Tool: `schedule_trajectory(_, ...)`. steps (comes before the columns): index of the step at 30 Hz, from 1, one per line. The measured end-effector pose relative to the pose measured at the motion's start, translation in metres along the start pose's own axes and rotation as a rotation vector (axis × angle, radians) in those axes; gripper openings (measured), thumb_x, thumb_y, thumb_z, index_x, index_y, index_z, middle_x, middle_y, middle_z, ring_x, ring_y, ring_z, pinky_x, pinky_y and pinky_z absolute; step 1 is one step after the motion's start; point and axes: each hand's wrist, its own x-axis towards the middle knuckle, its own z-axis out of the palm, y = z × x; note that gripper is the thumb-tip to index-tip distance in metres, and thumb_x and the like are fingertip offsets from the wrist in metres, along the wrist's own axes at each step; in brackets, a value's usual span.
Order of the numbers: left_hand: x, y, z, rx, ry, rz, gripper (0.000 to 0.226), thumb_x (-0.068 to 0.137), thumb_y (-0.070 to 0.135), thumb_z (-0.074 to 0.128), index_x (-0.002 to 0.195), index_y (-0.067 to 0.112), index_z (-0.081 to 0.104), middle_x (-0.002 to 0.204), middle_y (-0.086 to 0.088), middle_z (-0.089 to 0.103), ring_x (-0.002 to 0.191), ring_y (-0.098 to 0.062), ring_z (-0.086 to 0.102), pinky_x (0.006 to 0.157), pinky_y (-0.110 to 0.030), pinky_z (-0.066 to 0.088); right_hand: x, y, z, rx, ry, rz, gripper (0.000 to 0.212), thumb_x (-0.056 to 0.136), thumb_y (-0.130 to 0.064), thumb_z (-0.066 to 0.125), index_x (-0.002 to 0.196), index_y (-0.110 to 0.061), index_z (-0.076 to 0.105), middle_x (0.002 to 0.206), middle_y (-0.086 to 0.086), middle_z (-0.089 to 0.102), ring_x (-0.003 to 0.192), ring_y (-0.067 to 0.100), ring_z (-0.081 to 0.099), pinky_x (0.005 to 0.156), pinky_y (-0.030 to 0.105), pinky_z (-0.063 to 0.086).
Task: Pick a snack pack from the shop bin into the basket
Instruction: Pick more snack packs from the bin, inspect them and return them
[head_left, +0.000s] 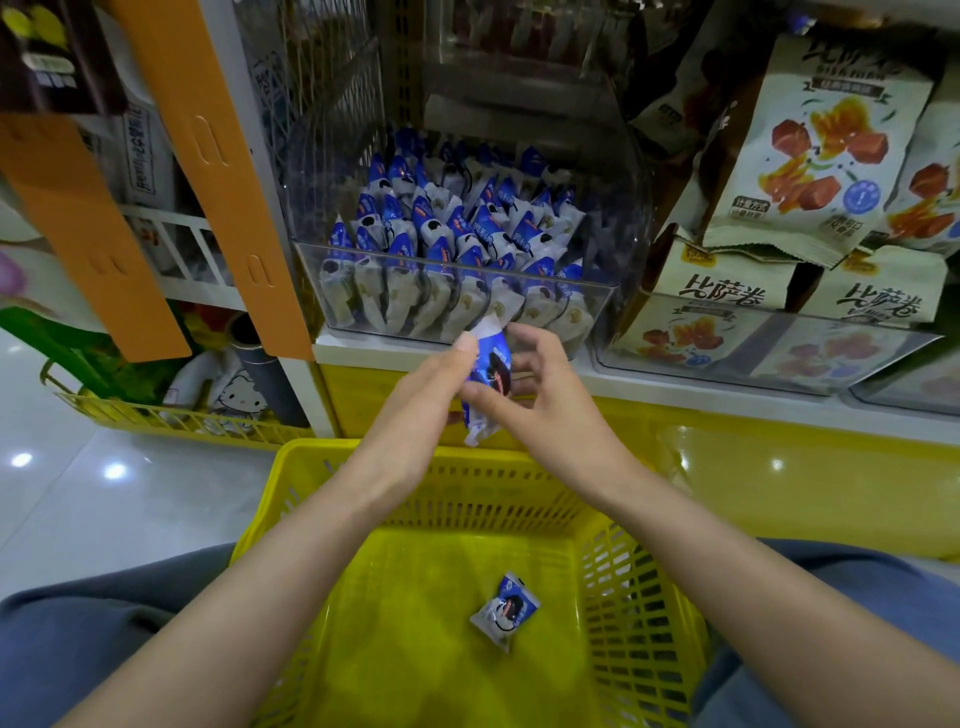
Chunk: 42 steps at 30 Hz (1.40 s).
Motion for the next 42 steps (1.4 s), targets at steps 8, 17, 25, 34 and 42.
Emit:
schedule_trajectory(8,0.001,0.003,-0.004,0.199,0.161,0.126,0.024,0.098,0.019,0.04,0.103,0.014,0.062,0.089,-0.009,0.067,0.08,-0.018,0.064,0.08,-0.037,0.051,-0.002,0.002,0.005,-0.169,0.005,-0.057,0.047,0.077,-0.036,0.07,0.116,-0.02,0.048,0.112,-0.001,0.058,0.1,0.009,0.056,0.088,0.027,0.047)
schedule_trajectory(17,0.001,0.009,-0.006,0.102,0.103,0.06,0.024,0.097,0.019,0.042,0.09,0.017,0.065,0.076,-0.001,0.065,0.063,-0.002,0.063,0.059,-0.019,0.053,0.001,-0.001,-0.004,0.02,0.085,-0.154,0.007,0.09,-0.021,0.059,0.092,-0.015,0.063,0.08,-0.002,0.066,0.069,0.005,0.058,0.064,0.025,0.05)
schedule_trajectory(25,0.004,0.01,-0.011,-0.032,0.318,0.058,0.024,0.098,0.019,0.04,0.094,0.007,0.06,0.089,-0.015,0.065,0.078,-0.021,0.061,0.073,-0.039,0.052,0.002,-0.002,-0.002,-0.004,-0.065,-0.018,0.018,0.089,-0.017,0.06,0.107,-0.019,0.061,0.094,-0.006,0.065,0.079,0.008,0.064,0.065,0.021,0.055)
schedule_trajectory(34,-0.001,0.007,-0.003,-0.079,0.107,0.042,0.026,0.086,0.01,0.061,0.112,0.009,0.062,0.102,-0.007,0.071,0.086,-0.013,0.068,0.065,-0.02,0.056,0.005,-0.012,-0.013,0.493,-0.022,0.114,0.017,0.084,0.003,0.06,0.098,-0.007,0.06,0.082,0.006,0.066,0.062,0.004,0.066,0.061,0.015,0.055)
schedule_trajectory(42,0.005,0.007,-0.013,0.227,0.136,0.131,0.019,0.086,0.003,0.06,0.104,0.01,0.061,0.079,-0.007,0.066,0.055,-0.014,0.059,0.049,-0.023,0.051,0.003,-0.009,-0.01,-0.129,0.047,-0.094,0.035,0.075,-0.009,0.074,0.099,-0.025,0.054,0.077,-0.015,0.061,0.061,-0.001,0.06,0.062,0.012,0.05)
